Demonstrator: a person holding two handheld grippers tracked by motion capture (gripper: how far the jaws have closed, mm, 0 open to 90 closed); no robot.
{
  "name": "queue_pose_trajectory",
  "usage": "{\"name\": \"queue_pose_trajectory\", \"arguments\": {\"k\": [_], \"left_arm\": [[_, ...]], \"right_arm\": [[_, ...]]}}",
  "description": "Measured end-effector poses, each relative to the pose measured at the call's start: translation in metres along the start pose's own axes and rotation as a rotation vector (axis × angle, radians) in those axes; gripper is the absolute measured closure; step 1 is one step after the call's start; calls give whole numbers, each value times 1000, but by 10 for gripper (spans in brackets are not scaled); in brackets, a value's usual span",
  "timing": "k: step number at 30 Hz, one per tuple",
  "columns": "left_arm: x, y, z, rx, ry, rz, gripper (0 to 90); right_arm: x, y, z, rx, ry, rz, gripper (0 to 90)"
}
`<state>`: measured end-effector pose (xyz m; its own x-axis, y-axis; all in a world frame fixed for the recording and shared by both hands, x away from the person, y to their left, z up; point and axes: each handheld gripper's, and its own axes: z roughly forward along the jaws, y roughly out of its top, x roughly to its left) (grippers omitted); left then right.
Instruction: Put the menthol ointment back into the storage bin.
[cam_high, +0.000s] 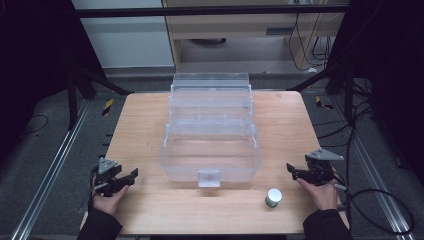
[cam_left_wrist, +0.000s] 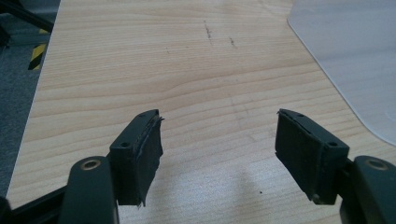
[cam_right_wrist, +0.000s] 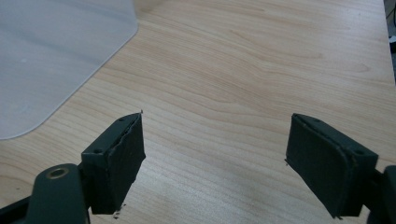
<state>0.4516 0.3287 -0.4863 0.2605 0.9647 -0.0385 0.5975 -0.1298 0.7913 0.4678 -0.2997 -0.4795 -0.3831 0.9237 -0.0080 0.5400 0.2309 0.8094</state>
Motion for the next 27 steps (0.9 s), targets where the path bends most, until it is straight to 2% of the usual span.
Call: {"name": "queue_pose_trajectory", "arguments": {"k": [2, 3, 9, 11, 16, 19, 23, 24, 27], "left_arm": [[0, 0, 0, 3, -2, 1, 310], [0, -1, 0, 7, -2, 3, 310], [2, -2, 1, 16, -7, 2, 310], [0, -2, 1, 20, -8, 6, 309], [0, -3, 2, 31, -10, 12, 309], [1, -3, 3, 36, -9, 13, 310], [0, -3, 3, 39, -9, 15, 309], [0, -3, 3, 38, -9, 16, 309], [0, -3, 2, 36, -9, 16, 309]], "right_arm": [[1, 1, -1, -1, 6, -3, 202], [3, 3, -3, -11, -9, -31, 218], [9, 10, -6, -15, 16, -52, 226], [10, 17, -10, -16, 29, -76, 223], [14, 28, -19, -43, 44, -85, 213], [15, 31, -21, -28, 55, -88, 203], [17, 39, -25, -11, 66, -118, 189], [18, 43, -27, -8, 68, -138, 180], [20, 49, -30, 6, 82, -151, 165]]}}
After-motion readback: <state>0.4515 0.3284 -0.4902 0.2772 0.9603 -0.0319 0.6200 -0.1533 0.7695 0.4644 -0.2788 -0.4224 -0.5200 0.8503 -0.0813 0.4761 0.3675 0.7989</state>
